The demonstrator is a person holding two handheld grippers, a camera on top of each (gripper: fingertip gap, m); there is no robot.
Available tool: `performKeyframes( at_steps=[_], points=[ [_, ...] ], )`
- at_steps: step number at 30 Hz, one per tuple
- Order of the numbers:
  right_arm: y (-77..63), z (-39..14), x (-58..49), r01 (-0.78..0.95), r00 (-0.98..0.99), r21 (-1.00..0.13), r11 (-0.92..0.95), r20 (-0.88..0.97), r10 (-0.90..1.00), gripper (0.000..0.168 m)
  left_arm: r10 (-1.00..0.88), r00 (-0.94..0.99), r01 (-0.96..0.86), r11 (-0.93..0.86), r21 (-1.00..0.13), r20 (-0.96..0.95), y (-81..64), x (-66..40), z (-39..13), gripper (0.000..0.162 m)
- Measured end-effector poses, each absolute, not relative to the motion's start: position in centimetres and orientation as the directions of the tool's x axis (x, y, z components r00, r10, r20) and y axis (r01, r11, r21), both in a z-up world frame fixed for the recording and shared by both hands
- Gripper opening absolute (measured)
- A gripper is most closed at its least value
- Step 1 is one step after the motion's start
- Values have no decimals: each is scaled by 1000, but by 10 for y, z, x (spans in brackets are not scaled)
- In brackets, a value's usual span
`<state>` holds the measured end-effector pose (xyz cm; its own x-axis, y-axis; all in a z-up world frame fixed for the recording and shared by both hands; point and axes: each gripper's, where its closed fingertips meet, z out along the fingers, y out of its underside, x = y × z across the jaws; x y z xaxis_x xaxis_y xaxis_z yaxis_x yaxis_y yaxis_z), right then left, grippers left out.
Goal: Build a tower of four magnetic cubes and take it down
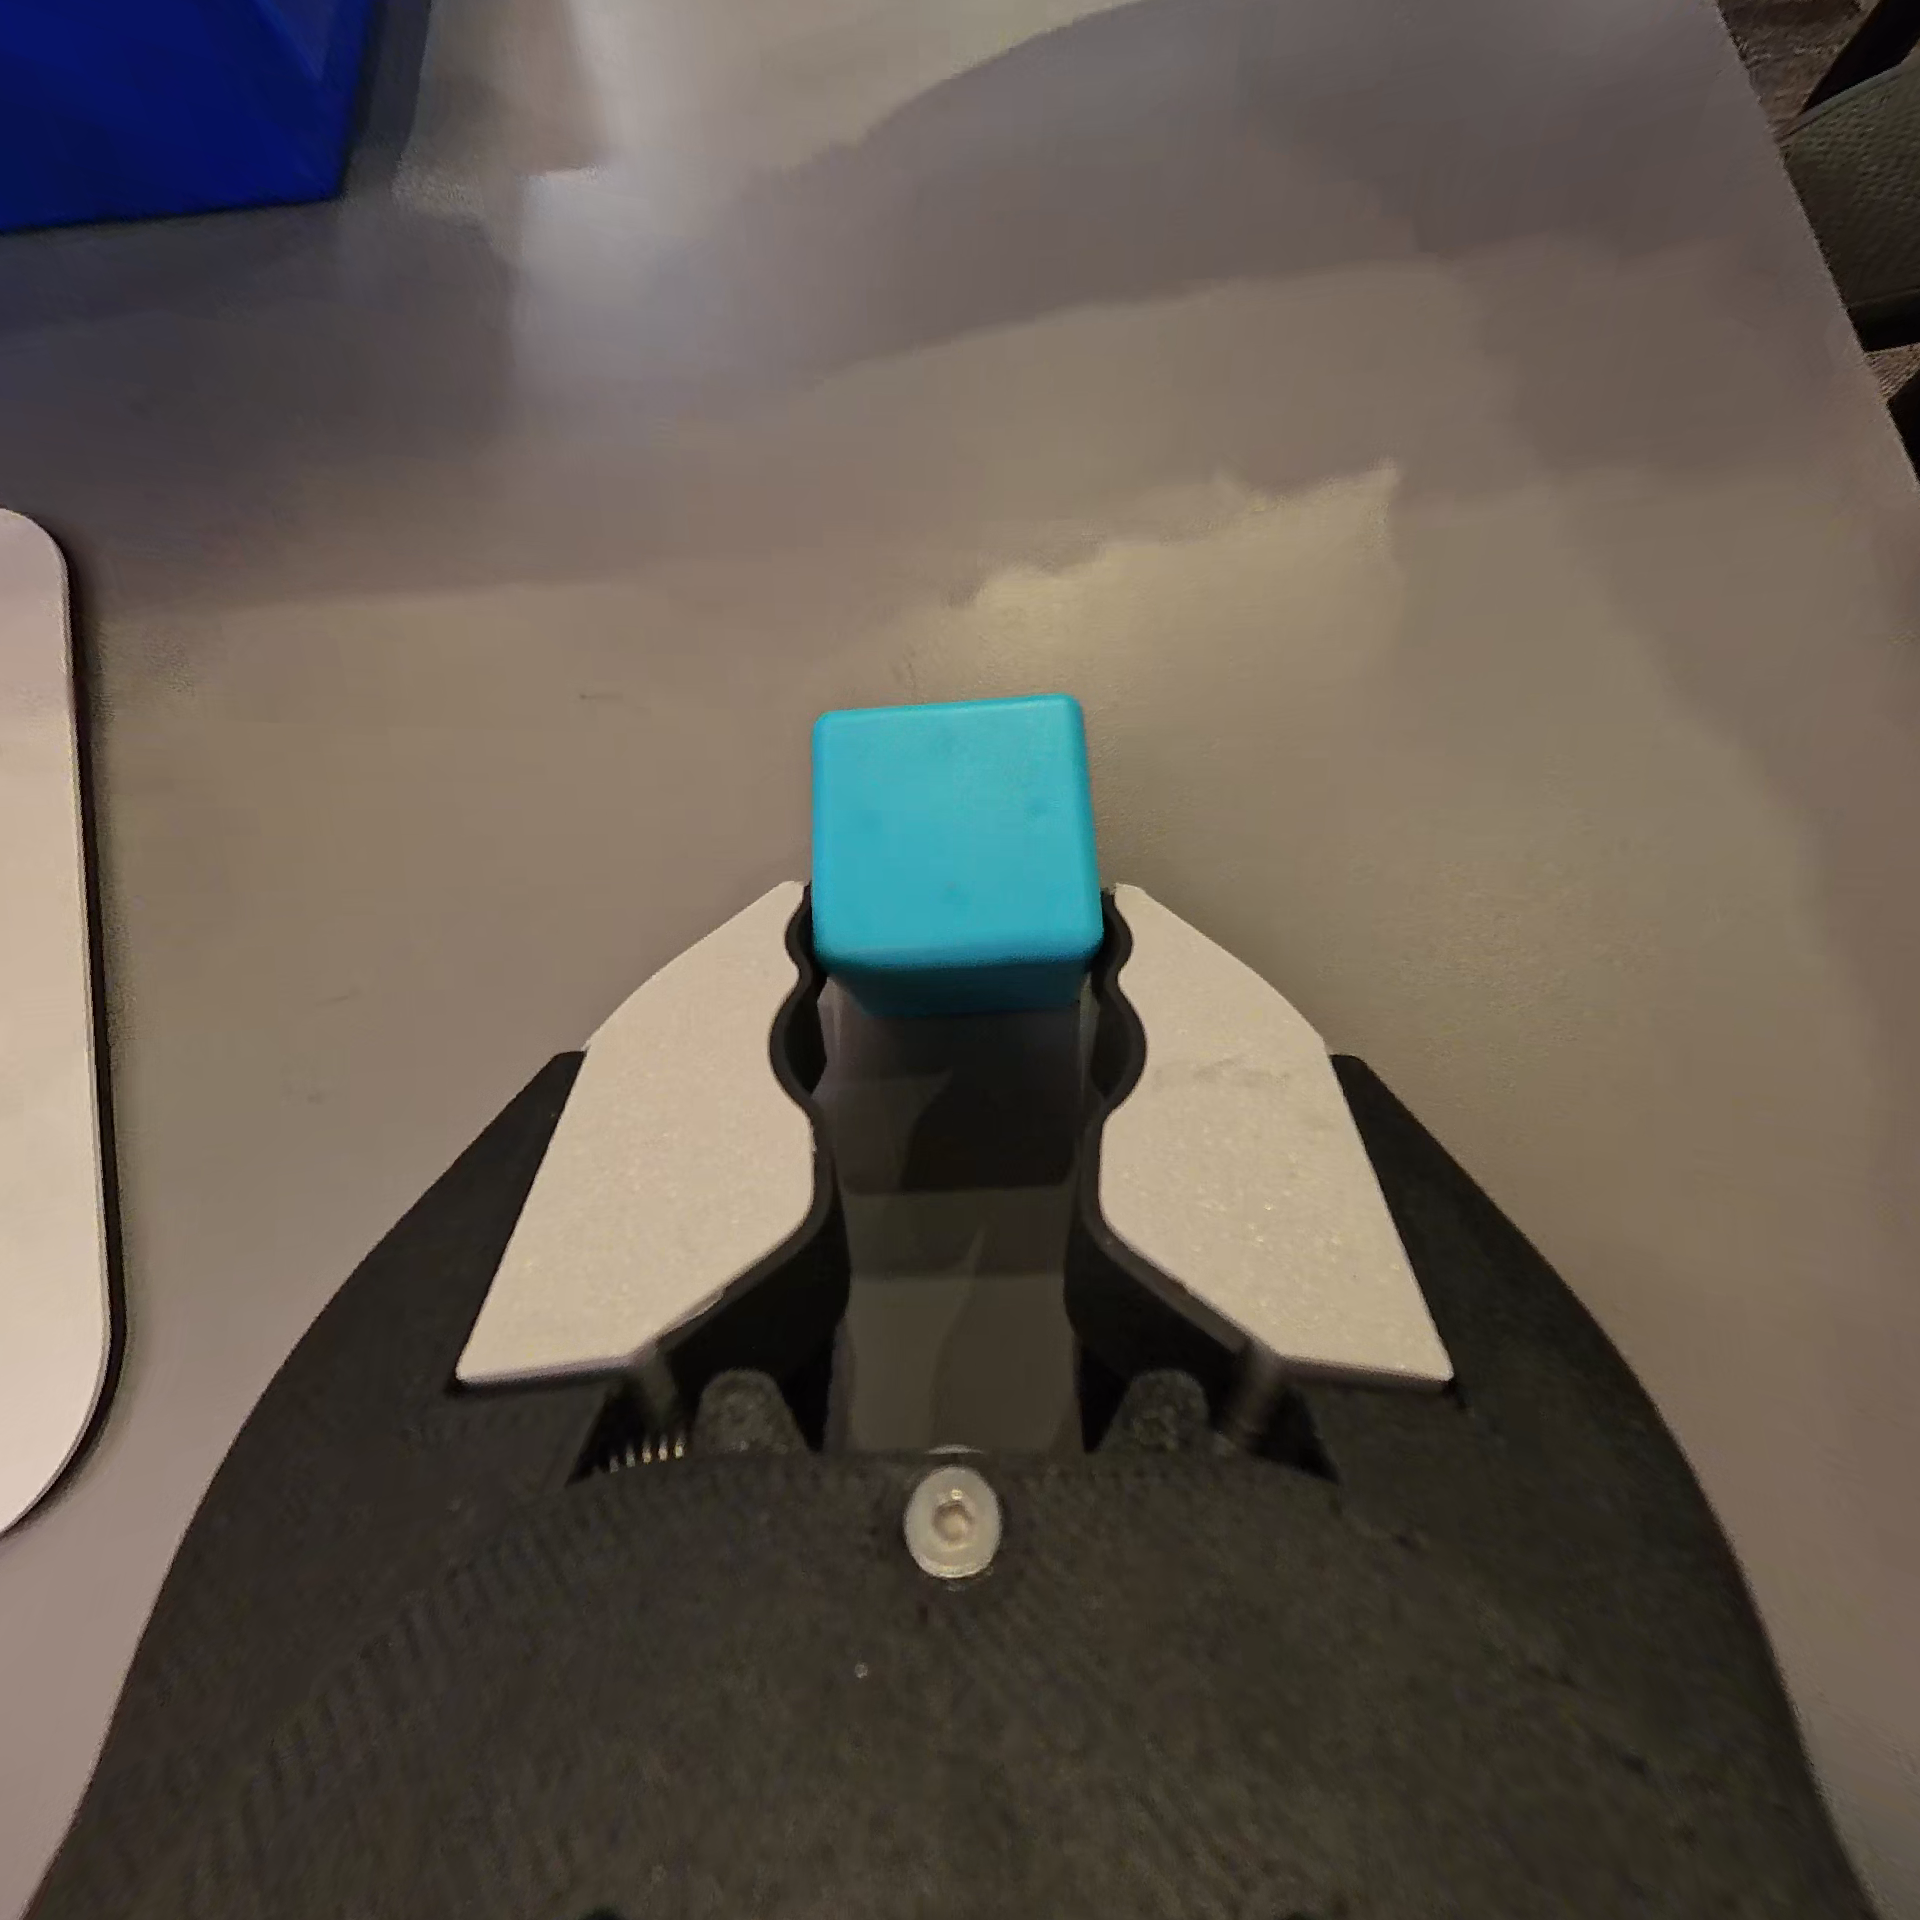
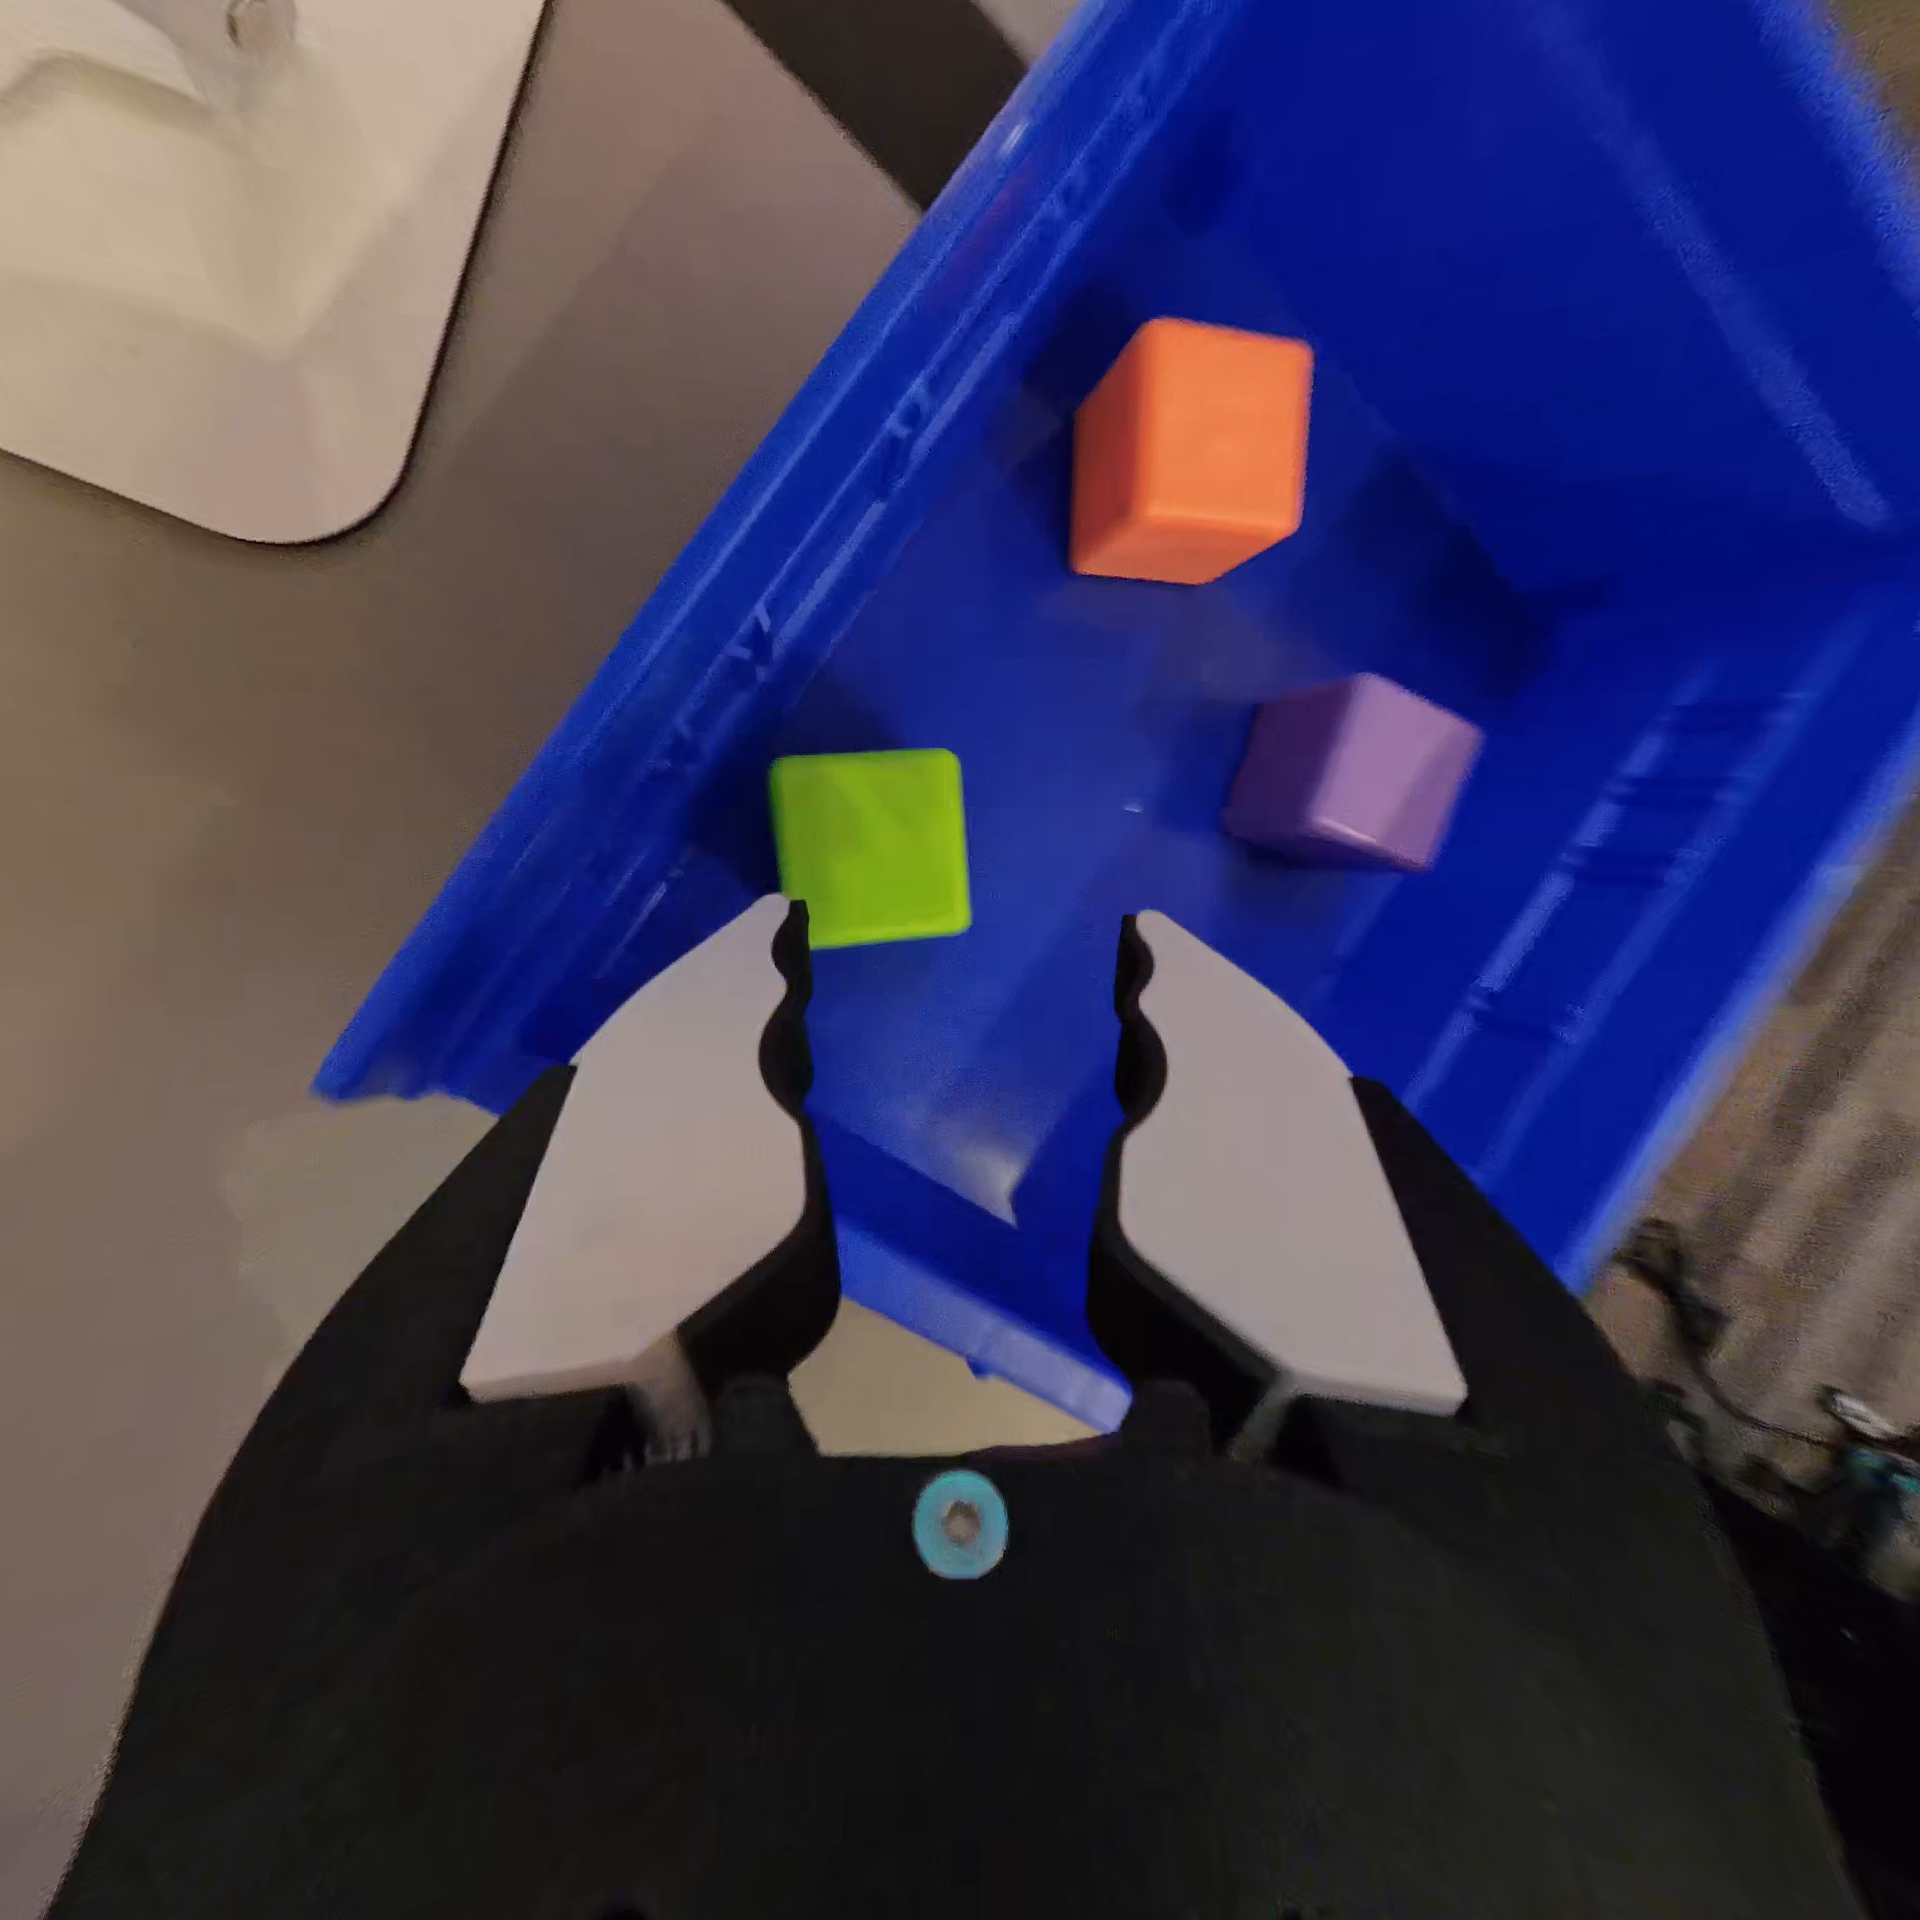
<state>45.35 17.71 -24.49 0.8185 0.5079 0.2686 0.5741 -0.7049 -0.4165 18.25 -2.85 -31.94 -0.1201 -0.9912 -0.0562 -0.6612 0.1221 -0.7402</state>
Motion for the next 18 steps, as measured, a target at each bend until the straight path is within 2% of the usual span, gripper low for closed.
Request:
performKeyframes(
  at_steps=[4,9,14,18],
  points=[
    [153,-203,435,620,783,-480,-621,340,520,56,-991,-122,-660,125,-741,-58,-29,182,-319,49],
    [111,-183,384,688,711,-520,-506,345,613,57,-992,-105,-646,120,-754,-68,-27,182,-316,54],
    [60,-203,311,752,584,-526,-397,254,771,60,-995,-96,-558,62,-828,-10,-26,179,-299,68],
    [25,-231,260,801,465,-501,-327,177,867,62,-997,-82,-544,47,-838,-3,-24,178,-297,74]
  ],
)
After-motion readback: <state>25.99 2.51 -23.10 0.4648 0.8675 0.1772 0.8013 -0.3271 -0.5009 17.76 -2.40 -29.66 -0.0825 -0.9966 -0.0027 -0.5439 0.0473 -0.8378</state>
